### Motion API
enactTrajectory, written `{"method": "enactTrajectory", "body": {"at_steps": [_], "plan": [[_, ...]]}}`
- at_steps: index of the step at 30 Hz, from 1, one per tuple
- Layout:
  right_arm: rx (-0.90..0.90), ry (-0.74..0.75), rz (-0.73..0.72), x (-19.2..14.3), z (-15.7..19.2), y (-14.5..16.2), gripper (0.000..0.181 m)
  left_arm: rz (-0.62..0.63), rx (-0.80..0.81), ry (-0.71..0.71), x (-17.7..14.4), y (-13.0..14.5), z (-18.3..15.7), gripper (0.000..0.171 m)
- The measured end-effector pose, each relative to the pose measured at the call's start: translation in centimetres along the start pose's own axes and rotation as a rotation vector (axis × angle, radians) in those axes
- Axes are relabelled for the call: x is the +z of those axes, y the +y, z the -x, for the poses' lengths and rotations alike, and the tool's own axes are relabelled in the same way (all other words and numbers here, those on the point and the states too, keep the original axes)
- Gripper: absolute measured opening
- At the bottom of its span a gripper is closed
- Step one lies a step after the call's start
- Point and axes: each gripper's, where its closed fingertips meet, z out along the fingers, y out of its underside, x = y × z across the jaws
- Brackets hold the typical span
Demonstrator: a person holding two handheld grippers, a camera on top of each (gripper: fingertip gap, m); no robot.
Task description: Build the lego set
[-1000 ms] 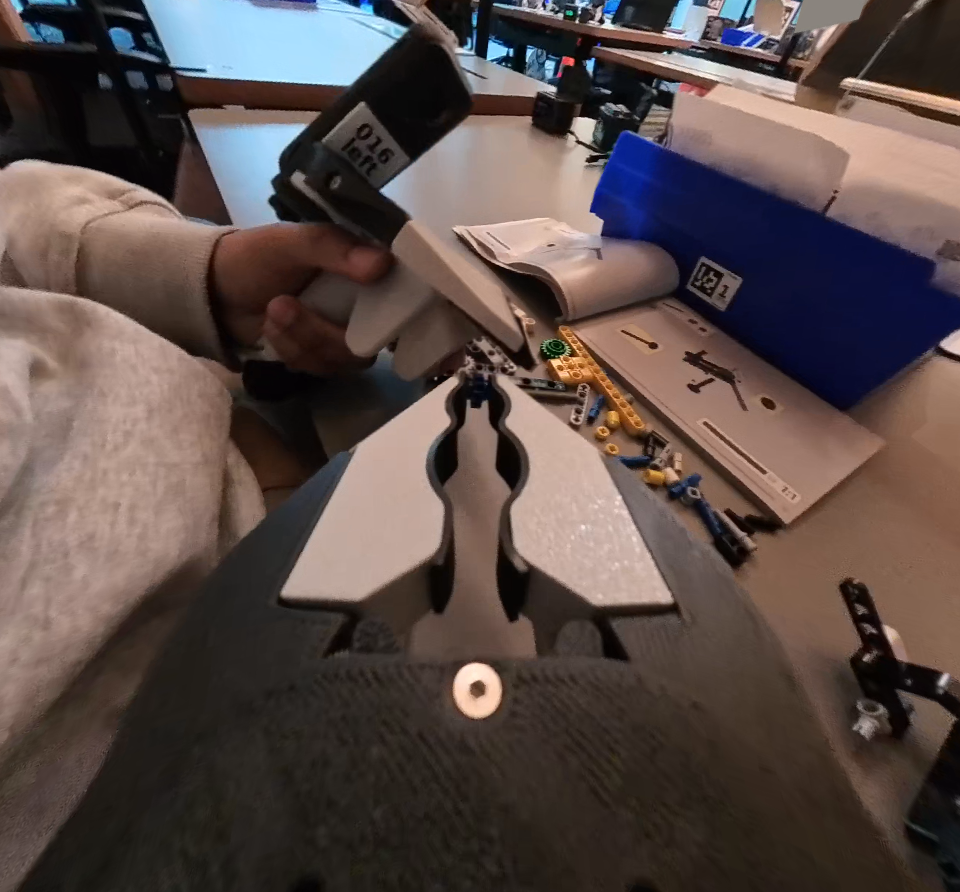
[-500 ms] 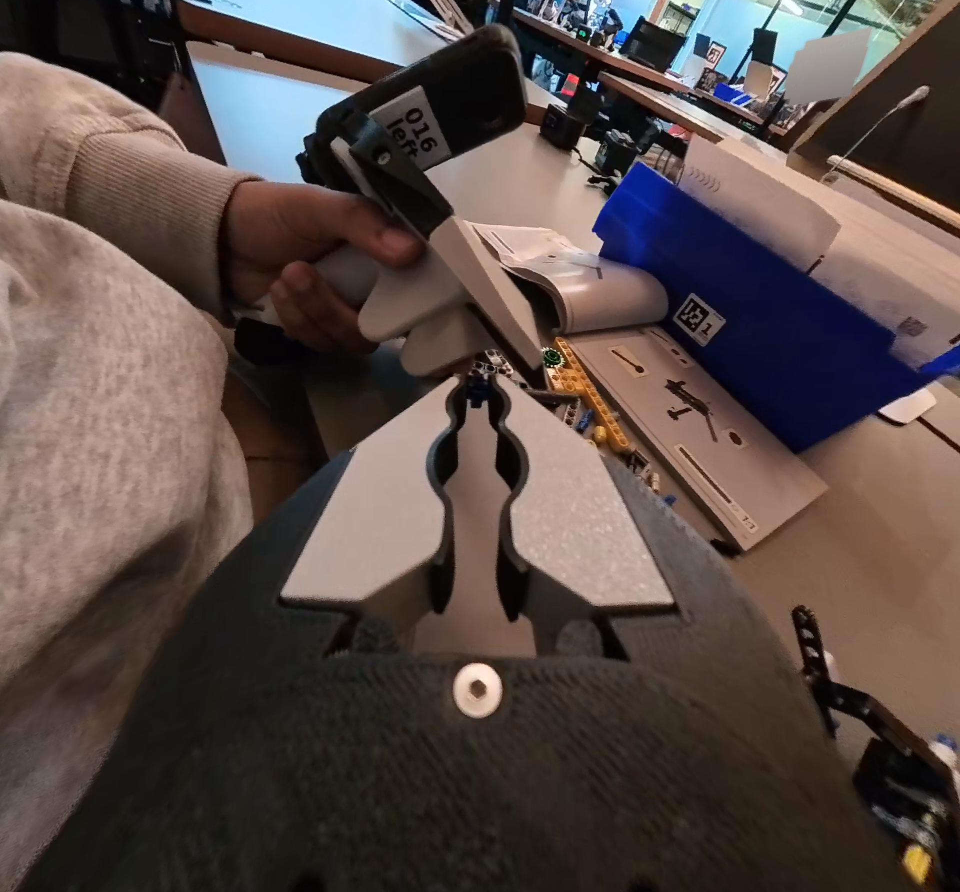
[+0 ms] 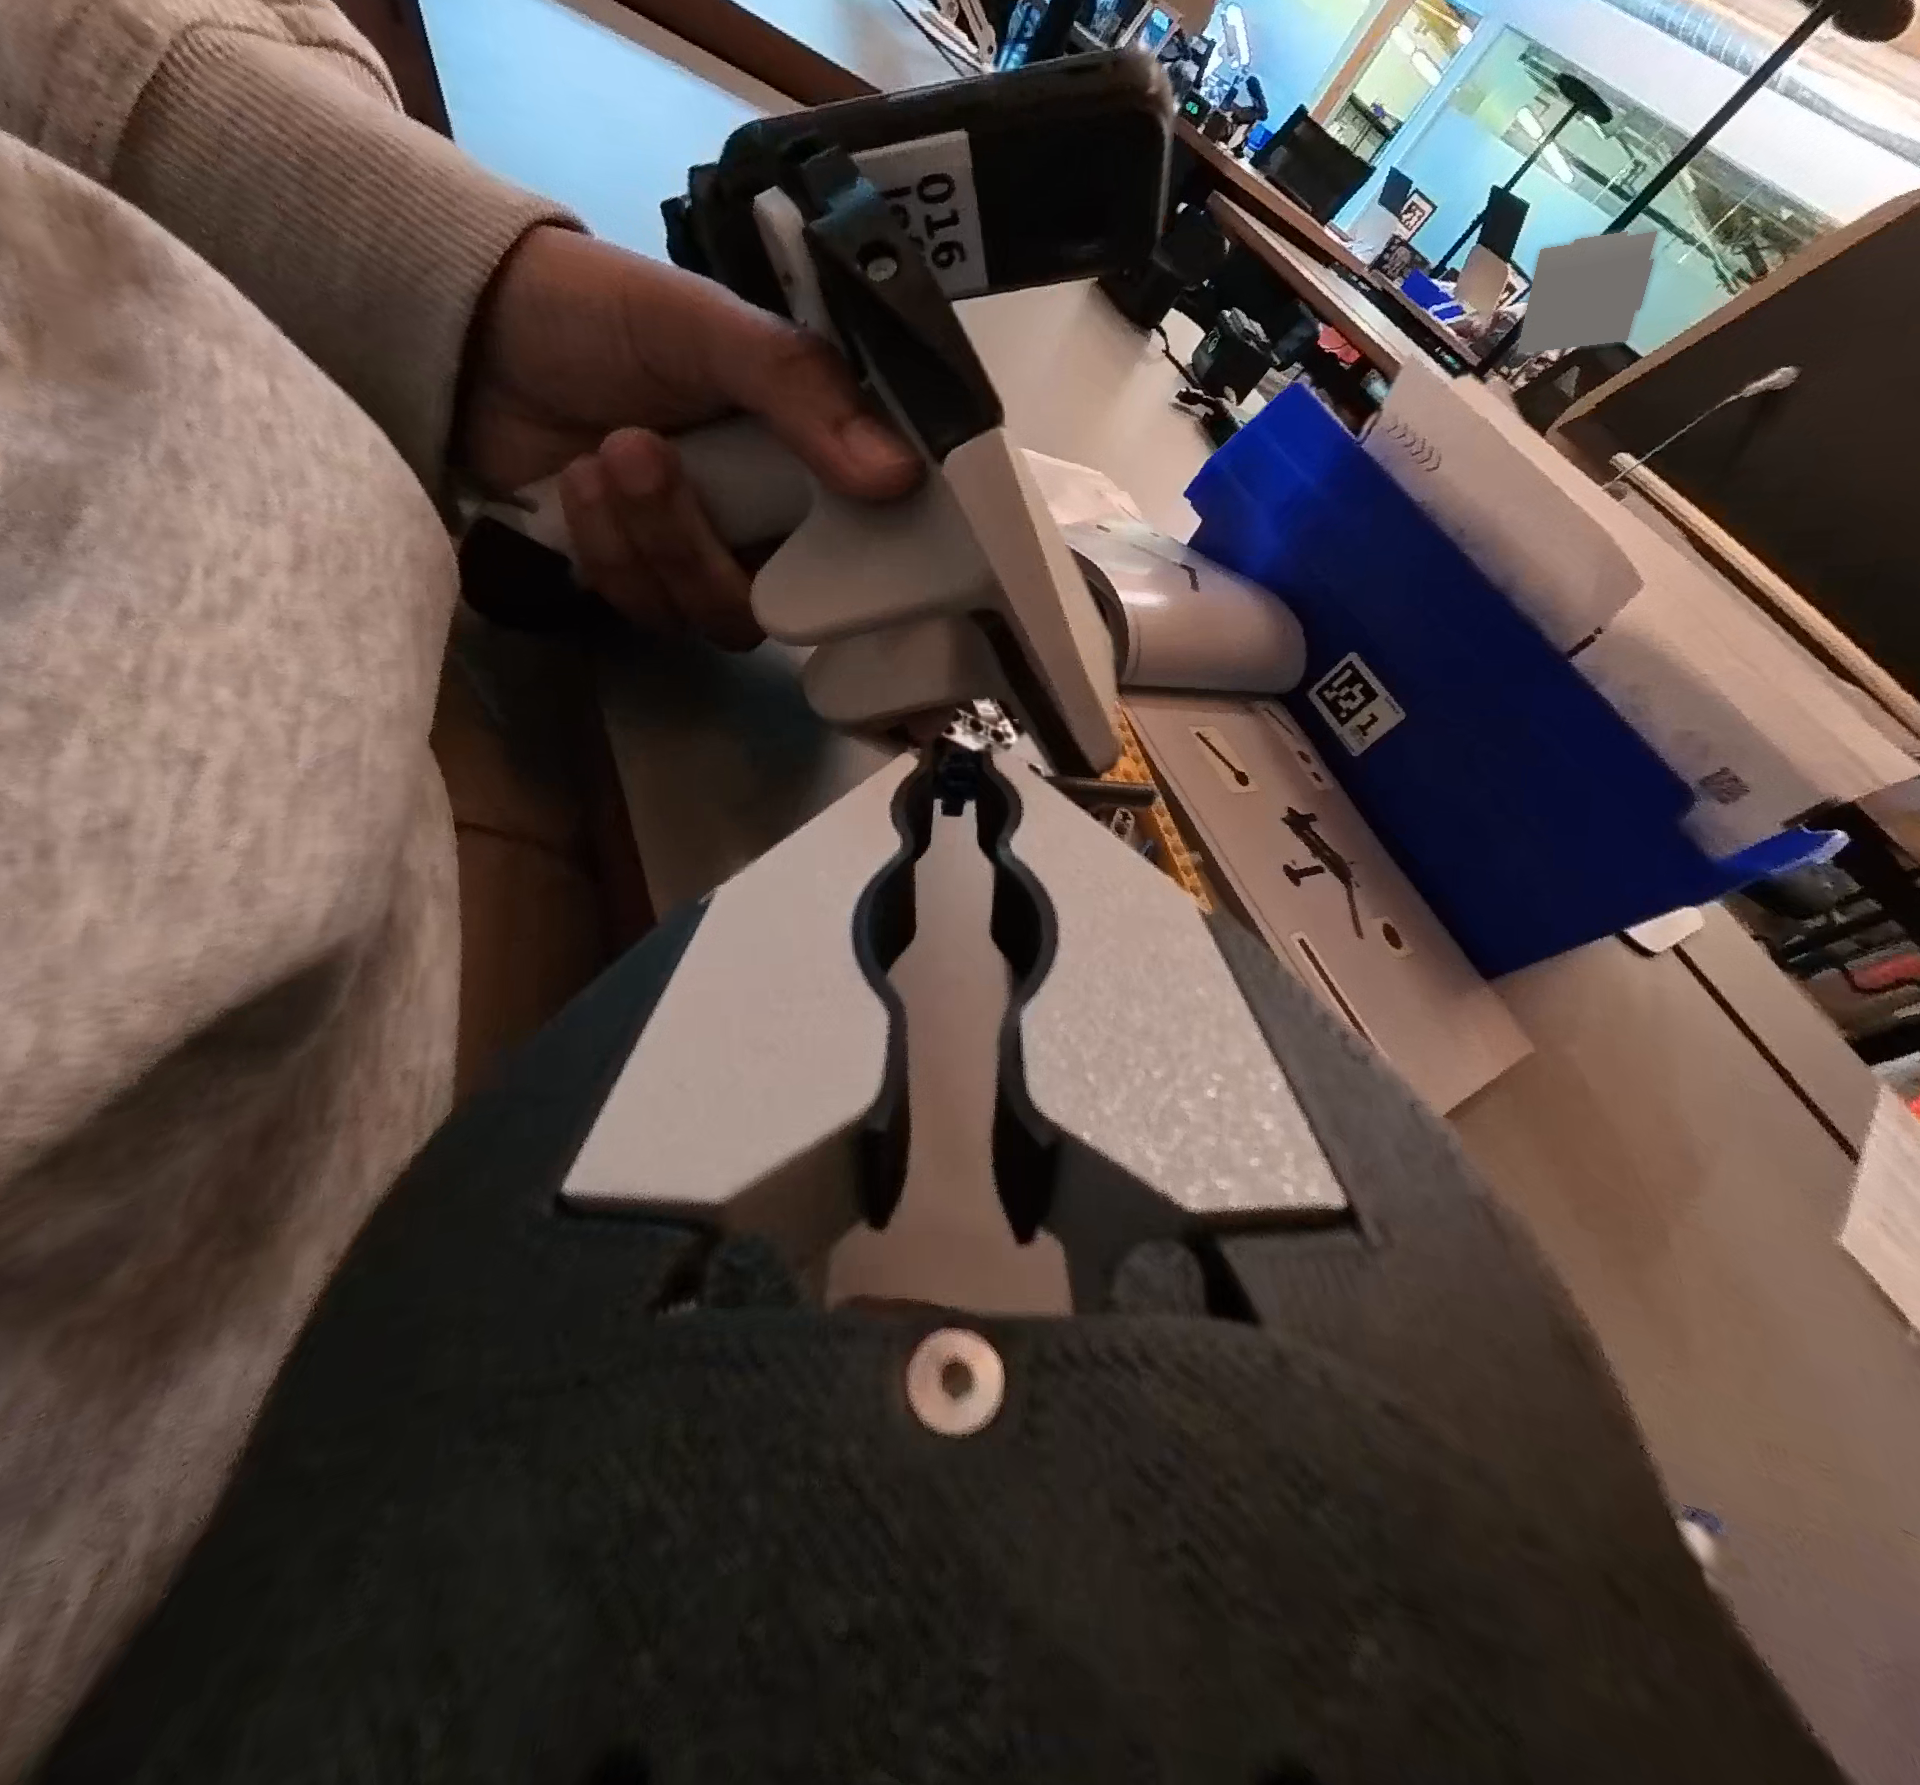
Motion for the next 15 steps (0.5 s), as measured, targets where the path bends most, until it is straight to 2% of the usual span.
{"method": "enactTrajectory", "body": {"at_steps": [8,15], "plan": [[-0.022,0.01,0.015,0.04,-0.01,0.23,0.005,-0.004,-0.004,-0.008,-0.05,-0.05,0.15,0.005],[-0.041,0.015,0.024,0.06,0.04,0.35,0.005,-0.006,-0.01,-0.007,-0.08,-0.1,0.19,0.012]]}}
